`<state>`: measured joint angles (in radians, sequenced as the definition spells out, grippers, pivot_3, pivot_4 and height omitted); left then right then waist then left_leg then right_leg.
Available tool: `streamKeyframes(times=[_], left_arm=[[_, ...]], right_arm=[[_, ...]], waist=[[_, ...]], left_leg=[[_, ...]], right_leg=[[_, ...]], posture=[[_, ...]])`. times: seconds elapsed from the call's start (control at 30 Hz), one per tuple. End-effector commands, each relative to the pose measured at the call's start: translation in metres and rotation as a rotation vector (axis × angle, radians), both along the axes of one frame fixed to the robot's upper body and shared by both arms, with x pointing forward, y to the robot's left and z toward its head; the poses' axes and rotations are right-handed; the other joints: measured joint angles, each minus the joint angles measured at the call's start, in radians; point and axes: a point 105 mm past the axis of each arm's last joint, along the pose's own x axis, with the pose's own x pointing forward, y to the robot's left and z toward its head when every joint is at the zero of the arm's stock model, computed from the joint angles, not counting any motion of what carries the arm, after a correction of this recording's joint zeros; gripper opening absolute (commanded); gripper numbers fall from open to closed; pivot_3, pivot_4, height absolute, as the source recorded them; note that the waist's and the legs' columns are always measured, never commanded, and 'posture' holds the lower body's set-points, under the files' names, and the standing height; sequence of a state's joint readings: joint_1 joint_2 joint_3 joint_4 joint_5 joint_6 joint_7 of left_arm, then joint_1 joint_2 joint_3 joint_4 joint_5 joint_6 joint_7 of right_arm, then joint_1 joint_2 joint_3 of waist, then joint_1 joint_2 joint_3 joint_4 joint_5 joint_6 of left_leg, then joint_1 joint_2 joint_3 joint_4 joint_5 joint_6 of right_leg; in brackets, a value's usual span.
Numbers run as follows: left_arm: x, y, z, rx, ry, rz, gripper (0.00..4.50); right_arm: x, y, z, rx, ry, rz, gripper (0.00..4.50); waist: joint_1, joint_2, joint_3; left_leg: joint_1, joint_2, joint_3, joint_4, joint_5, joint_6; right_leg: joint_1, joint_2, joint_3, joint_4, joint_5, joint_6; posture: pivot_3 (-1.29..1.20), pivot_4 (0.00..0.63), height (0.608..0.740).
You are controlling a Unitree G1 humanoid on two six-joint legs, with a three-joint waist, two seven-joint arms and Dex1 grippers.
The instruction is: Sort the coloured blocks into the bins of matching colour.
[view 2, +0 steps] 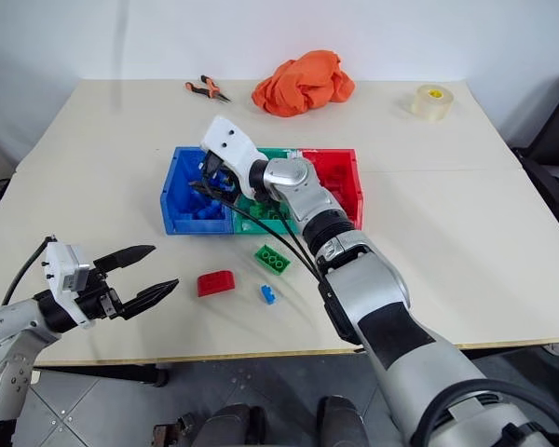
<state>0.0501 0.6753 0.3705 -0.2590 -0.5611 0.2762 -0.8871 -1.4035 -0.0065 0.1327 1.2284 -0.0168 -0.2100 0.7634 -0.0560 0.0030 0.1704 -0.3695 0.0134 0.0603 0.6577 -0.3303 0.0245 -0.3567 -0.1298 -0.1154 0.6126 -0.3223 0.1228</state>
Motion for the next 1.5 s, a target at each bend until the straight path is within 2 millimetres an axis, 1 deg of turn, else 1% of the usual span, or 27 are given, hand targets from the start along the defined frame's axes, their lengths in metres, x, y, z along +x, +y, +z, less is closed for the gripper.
streamKeyframes(times=[0.03, 0.1, 0.13, 0.2, 0.27, 0.33, 0.37, 0.4, 0.47, 0.57, 0.63, 0.73, 0.8, 0.87, 1.0, 1.17, 1.23, 1.3, 1.4, 1.5], left_arm=[[0.002, -0.004, 0.004, 0.001, -0.03, -0.021, 4.5], [0.004, -0.005, 0.004, 0.0, -0.029, -0.03, 4.5], [0.005, -0.005, 0.004, 0.0, -0.028, -0.034, 4.5], [0.006, -0.005, 0.003, 0.001, -0.023, -0.041, 4.5], [0.007, -0.004, 0.002, 0.0, -0.018, -0.046, 4.5], [0.007, -0.002, -0.001, 0.005, 0.002, -0.055, 4.5], [0.007, -0.001, -0.002, 0.007, 0.008, -0.058, 4.5], [0.006, 0.003, -0.004, 0.014, 0.022, -0.058, 4.5], [0.007, 0.007, -0.006, 0.024, 0.036, -0.058, 4.5], [0.011, 0.013, -0.004, 0.036, 0.036, -0.054, 4.5], [0.012, 0.012, -0.003, 0.037, 0.033, -0.059, 4.5], [0.013, 0.01, -0.004, 0.039, 0.034, -0.075, 4.5], [0.014, 0.007, -0.003, 0.039, 0.034, -0.084, 4.5], [0.015, 0.006, -0.003, 0.039, 0.034, -0.091, 4.5], [0.016, 0.003, -0.002, 0.04, 0.032, -0.1, 4.5], [0.016, 0.002, 0.0, 0.042, 0.026, -0.105, 4.5], [0.016, 0.001, 0.001, 0.041, 0.024, -0.108, 4.5], [0.015, 0.001, 0.001, 0.043, 0.025, -0.108, 4.5], [0.013, 0.002, 0.001, 0.04, 0.02, -0.1, 4.5], [0.01, 0.003, 0.0, 0.038, 0.021, -0.089, 4.5]], right_arm=[[-0.006, -0.018, 0.022, 0.051, -0.082, 0.075, 4.29], [-0.013, -0.038, 0.015, 0.036, -0.077, 0.145, 4.29], [-0.018, -0.051, 0.006, 0.01, -0.067, 0.181, 4.29], [-0.031, -0.083, -0.022, -0.102, 0.003, 0.229, 4.29], [-0.044, -0.104, -0.038, -0.166, 0.057, 0.242, 4.29], [-0.055, -0.13, -0.05, -0.193, 0.119, 0.197, 4.29], [-0.059, -0.137, -0.053, -0.201, 0.14, 0.183, 4.29], [-0.066, -0.155, -0.059, -0.213, 0.162, 0.153, 4.29], [-0.078, -0.175, -0.066, -0.229, 0.188, 0.116, 4.29], [-0.102, -0.218, -0.078, -0.27, 0.282, 0.025, 4.29], [-0.112, -0.233, -0.082, -0.287, 0.316, -0.013, 4.29], [-0.125, -0.245, -0.089, -0.317, 0.36, -0.048, 4.29], [-0.132, -0.246, -0.092, -0.324, 0.375, -0.055, 4.29], [-0.134, -0.242, -0.094, -0.318, 0.378, -0.058, 4.29], [-0.128, -0.226, -0.094, -0.279, 0.362, -0.062, 4.29], [-0.114, -0.191, -0.095, -0.196, 0.358, -0.038, 4.29], [-0.11, -0.175, -0.1, -0.172, 0.365, -0.012, 4.29], [-0.101, -0.162, -0.105, -0.149, 0.363, -0.014, 4.29], [-0.088, -0.147, -0.107, -0.106, 0.366, -0.016, 4.29], [-0.082, -0.139, -0.11, -0.096, 0.369, -0.005, 4.29]], waist=[[0.001, -0.001, 0.0], [0.004, -0.002, -0.001], [0.003, -0.002, -0.001], [0.01, -0.003, -0.002], [0.022, -0.002, -0.002], [0.025, -0.001, -0.001], [0.024, -0.001, 0.0], [0.023, -0.001, 0.0], [0.024, -0.001, 0.0], [0.033, -0.001, 0.0], [0.042, -0.001, -0.001], [0.045, -0.001, -0.001], [0.046, -0.001, -0.001], [0.047, -0.001, -0.001], [0.048, -0.001, -0.001], [0.051, -0.001, -0.001], [0.051, -0.001, -0.001], [0.051, -0.002, -0.001], [0.051, -0.002, -0.001], [0.052, -0.002, -0.001]], left_leg=[[0.0, 0.0, 0.0, 0.0, 0.0, 0.0], [0.0, 0.0, -0.001, 0.0, 0.0, 0.0], [0.0, 0.0, -0.002, 0.0, 0.0, 0.0], [0.0, -0.001, -0.002, 0.0, 0.0, 0.0], [0.0, -0.001, -0.004, 0.0, 0.0, 0.0], [-0.001, -0.001, -0.002, 0.0, 0.0, 0.001], [-0.001, -0.001, -0.001, 0.0, 0.0, 0.001], [-0.001, 0.0, 0.0, 0.0, 0.0, 0.001], [0.0, 0.001, 0.004, -0.001, 0.001, 0.0], [0.001, 0.002, 0.005, -0.001, 0.001, -0.001], [0.0, 0.0, 0.005, -0.001, 0.0, 0.0], [0.0, 0.001, 0.007, -0.001, 0.0, 0.001], [0.001, 0.002, 0.007, -0.001, 0.0, 0.001], [0.001, 0.002, 0.007, -0.002, 0.0, 0.001], [0.001, 0.002, 0.007, -0.001, 0.0, 0.001], [0.0, 0.002, 0.007, -0.001, 0.0, 0.001], [0.0, 0.001, 0.007, -0.001, 0.0, 0.001], [0.0, 0.001, 0.007, -0.001, 0.0, 0.001], [0.0, 0.001, 0.006, 0.0, 0.001, 0.001], [-0.001, 0.0, 0.006, 0.0, 0.001, 0.001]], right_leg=[[0.0, 0.0, 0.0, 0.0, 0.0, 0.0], [0.001, 0.0, 0.001, 0.0, 0.0, 0.0], [0.001, 0.0, 0.001, 0.0, 0.0, 0.0], [0.002, -0.001, 0.002, 0.0, 0.0, 0.0], [0.002, -0.001, 0.002, 0.0, 0.0, 0.0], [0.002, -0.002, 0.002, -0.002, 0.0, 0.0], [0.001, -0.002, 0.002, -0.004, 0.0, 0.0], [0.001, -0.002, 0.002, -0.004, 0.0, 0.0], [0.002, -0.001, 0.001, -0.007, 0.0, 0.0], [0.002, -0.001, 0.0, -0.008, 0.0, 0.0], [0.002, -0.002, 0.0, -0.009, 0.0, 0.0], [0.004, -0.003, 0.0, -0.015, 0.0, 0.0], [0.005, -0.002, 0.0, -0.018, 0.0, 0.0], [0.006, -0.002, 0.0, -0.018, 0.0, 0.0], [0.006, -0.002, 0.0, -0.018, 0.0, 0.0], [0.006, -0.002, 0.0, -0.018, 0.0, 0.0], [0.005, -0.002, 0.0, -0.018, 0.0, 0.0], [0.006, -0.002, 0.0, -0.017, 0.0, 0.0], [0.005, -0.002, -0.001, -0.015, 0.0, 0.0], [0.004, -0.001, -0.001, -0.013, 0.0, 0.0]], posture=[[0.0, 0.15, 0.74], [0.0, 0.15, 0.74], [0.0, 0.15, 0.74], [0.0, 0.15, 0.74], [0.0, 0.15, 0.74], [0.0, 0.15, 0.74], [0.0, 0.15, 0.74], [0.0, 0.15, 0.74], [0.0, 0.15, 0.74], [0.0, 0.15, 0.74], [0.0, 0.15, 0.74], [0.0, 0.15, 0.74], [0.0, 0.15, 0.74], [0.0, 0.15, 0.74], [0.0, 0.15, 0.74], [0.0, 0.15, 0.74], [0.0, 0.15, 0.74], [0.0, 0.15, 0.74], [0.0, 0.15, 0.74], [0.0, 0.15, 0.74]])
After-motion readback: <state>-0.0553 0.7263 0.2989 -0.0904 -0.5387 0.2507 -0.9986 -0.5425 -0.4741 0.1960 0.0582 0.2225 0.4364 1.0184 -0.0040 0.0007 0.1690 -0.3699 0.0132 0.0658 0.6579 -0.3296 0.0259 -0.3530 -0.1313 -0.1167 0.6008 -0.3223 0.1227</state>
